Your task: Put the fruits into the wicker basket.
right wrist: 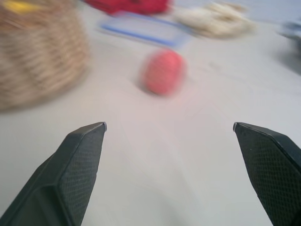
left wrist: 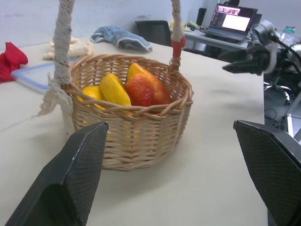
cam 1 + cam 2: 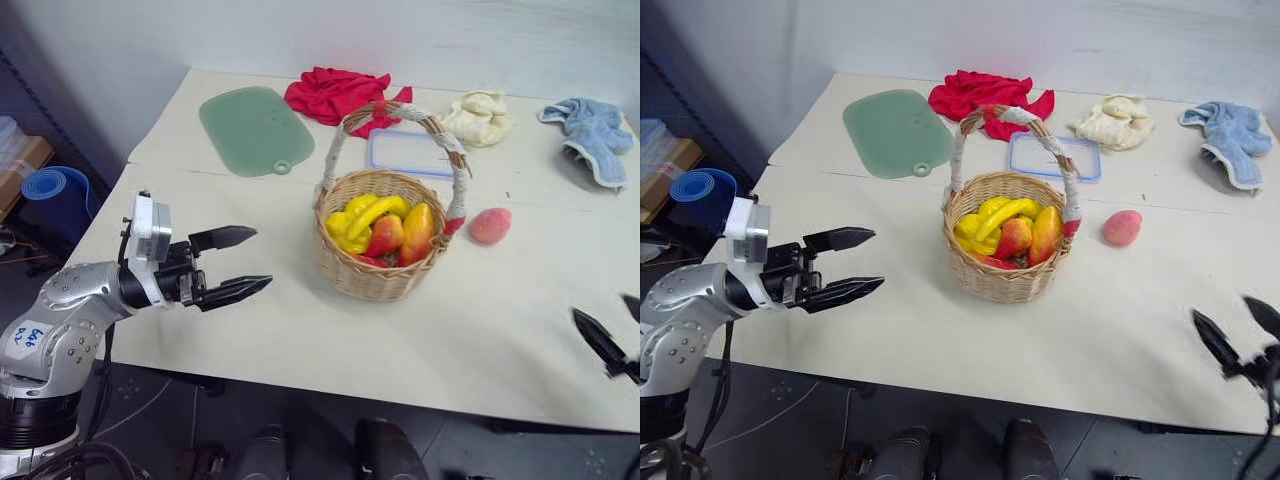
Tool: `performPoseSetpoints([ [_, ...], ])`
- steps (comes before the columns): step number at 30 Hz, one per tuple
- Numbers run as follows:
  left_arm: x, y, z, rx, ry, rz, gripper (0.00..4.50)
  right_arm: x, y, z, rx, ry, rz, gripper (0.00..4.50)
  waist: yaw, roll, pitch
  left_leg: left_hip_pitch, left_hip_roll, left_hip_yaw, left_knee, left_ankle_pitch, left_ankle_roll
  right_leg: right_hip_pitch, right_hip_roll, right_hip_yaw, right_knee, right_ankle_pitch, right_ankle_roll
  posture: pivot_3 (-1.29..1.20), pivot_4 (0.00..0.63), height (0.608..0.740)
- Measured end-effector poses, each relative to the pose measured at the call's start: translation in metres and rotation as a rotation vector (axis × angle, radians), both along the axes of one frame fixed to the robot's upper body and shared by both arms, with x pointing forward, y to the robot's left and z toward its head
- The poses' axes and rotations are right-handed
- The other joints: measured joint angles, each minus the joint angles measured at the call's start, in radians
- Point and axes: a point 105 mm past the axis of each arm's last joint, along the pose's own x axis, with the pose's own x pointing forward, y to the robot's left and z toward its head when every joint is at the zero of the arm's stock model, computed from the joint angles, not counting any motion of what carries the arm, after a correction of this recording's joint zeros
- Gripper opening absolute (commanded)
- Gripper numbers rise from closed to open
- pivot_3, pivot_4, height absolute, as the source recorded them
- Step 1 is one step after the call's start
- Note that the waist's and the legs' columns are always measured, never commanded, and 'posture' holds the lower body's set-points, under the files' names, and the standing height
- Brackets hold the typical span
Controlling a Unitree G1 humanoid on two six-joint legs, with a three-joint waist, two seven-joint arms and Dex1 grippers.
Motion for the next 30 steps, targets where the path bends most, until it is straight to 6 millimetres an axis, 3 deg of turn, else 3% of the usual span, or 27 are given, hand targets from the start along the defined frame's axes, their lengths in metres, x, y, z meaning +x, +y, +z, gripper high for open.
performPoseSetpoints([
  [2,0.001,-0.002,0.005,-0.008,-0.003,-0.008,4.50,-0.003,0.000,-0.007,-0.008,0.004,-0.006,4.48,-0.005,0.000,0.000,0.001,0.001,-0.001,0.000,0.000,0.000,0.000,0.000,0.001,0.000,0.000,0.000,0.00,0.150,0.740],
  [4,0.001,-0.005,0.009,-0.017,-0.009,-0.014,4.50,0.011,0.008,-0.003,-0.019,-0.030,0.021,4.48,-0.023,0.000,0.000,0.007,0.001,0.003,0.000,0.000,0.000,0.003,0.000,0.003,0.000,0.001,-0.001,0.00,0.150,0.740],
  [8,0.003,-0.013,0.015,-0.044,-0.030,-0.030,4.50,0.062,0.030,0.027,-0.005,-0.101,0.128,4.48,-0.040,0.002,0.001,0.020,0.002,0.008,0.000,0.000,0.000,0.012,-0.001,0.005,-0.001,0.001,-0.002,0.00,0.150,0.740],
  [10,0.004,-0.014,0.015,-0.058,-0.029,-0.021,4.50,0.096,0.043,0.050,0.023,-0.092,0.194,4.48,-0.039,0.002,0.001,0.022,0.004,0.007,-0.001,0.000,0.000,0.014,-0.001,0.006,0.000,0.001,-0.002,0.00,0.150,0.740],
  [14,0.006,-0.019,0.015,-0.064,-0.023,-0.023,4.50,0.155,0.064,0.076,0.067,-0.013,0.229,4.48,-0.028,0.002,0.001,0.020,0.004,0.005,-0.001,0.000,-0.001,0.012,-0.002,0.005,0.000,0.001,-0.002,0.00,0.150,0.740],
  [17,0.007,-0.021,0.016,-0.067,-0.021,-0.023,4.50,0.193,0.084,0.081,0.090,0.067,0.267,4.48,-0.024,0.002,0.001,0.009,0.003,0.003,0.000,0.000,0.000,0.002,-0.003,0.003,0.002,0.002,-0.001,0.00,0.150,0.740],
  [20,0.007,-0.022,0.015,-0.067,-0.018,-0.020,4.50,0.217,0.096,0.069,0.041,0.187,0.273,4.48,-0.024,0.003,0.001,0.002,0.002,0.002,0.001,0.001,0.000,-0.004,-0.004,0.000,0.009,0.005,0.003,0.00,0.150,0.740],
  [26,0.004,-0.023,0.015,-0.062,-0.028,-0.017,4.50,0.238,0.083,0.042,-0.036,0.287,0.125,4.48,-0.028,0.002,0.002,-0.006,0.000,0.001,0.001,0.000,0.000,-0.007,-0.005,-0.006,0.007,0.006,0.005,0.00,0.150,0.740],
  [30,0.001,-0.024,0.013,-0.057,-0.027,-0.014,4.50,0.237,0.080,0.034,-0.036,0.315,0.137,3.56,-0.029,0.002,0.002,-0.006,0.000,0.002,0.002,0.001,0.000,-0.006,-0.004,-0.009,0.006,0.006,0.005,0.00,0.150,0.740],
])
